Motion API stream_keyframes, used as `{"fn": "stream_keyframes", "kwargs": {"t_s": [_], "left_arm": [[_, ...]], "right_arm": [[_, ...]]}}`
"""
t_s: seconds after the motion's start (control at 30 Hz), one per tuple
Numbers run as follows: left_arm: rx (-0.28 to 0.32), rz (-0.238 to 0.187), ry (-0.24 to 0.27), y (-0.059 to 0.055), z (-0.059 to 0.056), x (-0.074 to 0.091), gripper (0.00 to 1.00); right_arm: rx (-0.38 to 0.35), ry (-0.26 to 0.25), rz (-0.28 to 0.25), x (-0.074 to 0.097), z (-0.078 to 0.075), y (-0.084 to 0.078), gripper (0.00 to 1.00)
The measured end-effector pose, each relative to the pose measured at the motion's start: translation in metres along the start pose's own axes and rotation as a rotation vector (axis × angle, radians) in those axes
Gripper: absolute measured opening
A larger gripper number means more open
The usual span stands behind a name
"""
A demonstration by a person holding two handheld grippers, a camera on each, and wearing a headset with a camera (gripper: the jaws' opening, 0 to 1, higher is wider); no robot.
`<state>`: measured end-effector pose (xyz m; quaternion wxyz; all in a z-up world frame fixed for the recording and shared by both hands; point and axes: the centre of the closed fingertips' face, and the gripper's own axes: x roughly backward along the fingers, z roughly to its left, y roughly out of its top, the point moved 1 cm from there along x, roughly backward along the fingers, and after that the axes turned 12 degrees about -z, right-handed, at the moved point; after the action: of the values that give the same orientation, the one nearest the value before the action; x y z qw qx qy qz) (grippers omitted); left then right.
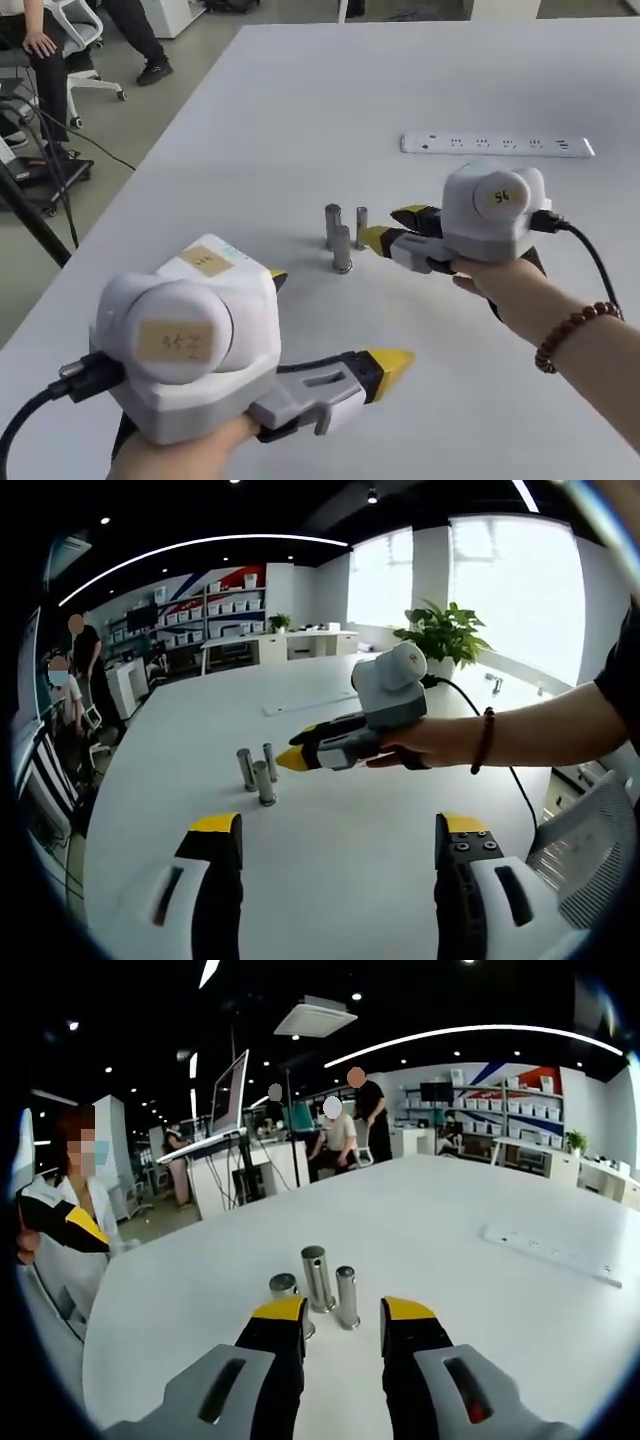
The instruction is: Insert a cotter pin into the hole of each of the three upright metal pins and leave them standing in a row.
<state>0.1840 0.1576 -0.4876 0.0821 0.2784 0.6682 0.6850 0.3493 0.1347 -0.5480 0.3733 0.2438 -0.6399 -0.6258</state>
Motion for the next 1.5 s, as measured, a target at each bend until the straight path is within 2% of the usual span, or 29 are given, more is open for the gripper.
{"fn": "stream_keyframes", "kwargs": {"t_s": [0.17, 0.27, 0.47, 0.57, 0.77, 0.97, 1.5], "left_arm": [[0.004, 0.009, 0.003, -0.003, 0.002, -0.001, 0.78], [0.011, 0.010, 0.005, -0.005, 0.004, -0.002, 0.78], [0.016, 0.011, 0.021, -0.007, 0.009, -0.001, 0.78], [0.013, 0.017, 0.026, -0.009, 0.011, 0.001, 0.78], [0.024, 0.027, 0.027, -0.013, 0.009, 0.003, 0.78], [0.024, 0.027, 0.025, -0.013, 0.010, 0.003, 0.78], [0.016, 0.034, 0.019, -0.013, 0.010, 0.000, 0.77]], "right_arm": [[-0.006, -0.009, 0.007, -0.007, -0.004, -0.005, 0.23], [-0.024, -0.011, 0.010, -0.013, -0.002, -0.007, 0.20], [-0.011, 0.000, 0.015, -0.021, 0.001, -0.011, 0.16], [-0.012, -0.024, 0.028, -0.025, -0.001, -0.014, 0.16], [-0.006, -0.013, 0.024, -0.028, 0.006, -0.010, 0.12], [0.002, -0.024, 0.034, -0.030, 0.001, -0.012, 0.06], [0.042, 0.006, 0.078, -0.031, 0.002, -0.013, 0.04]]}}
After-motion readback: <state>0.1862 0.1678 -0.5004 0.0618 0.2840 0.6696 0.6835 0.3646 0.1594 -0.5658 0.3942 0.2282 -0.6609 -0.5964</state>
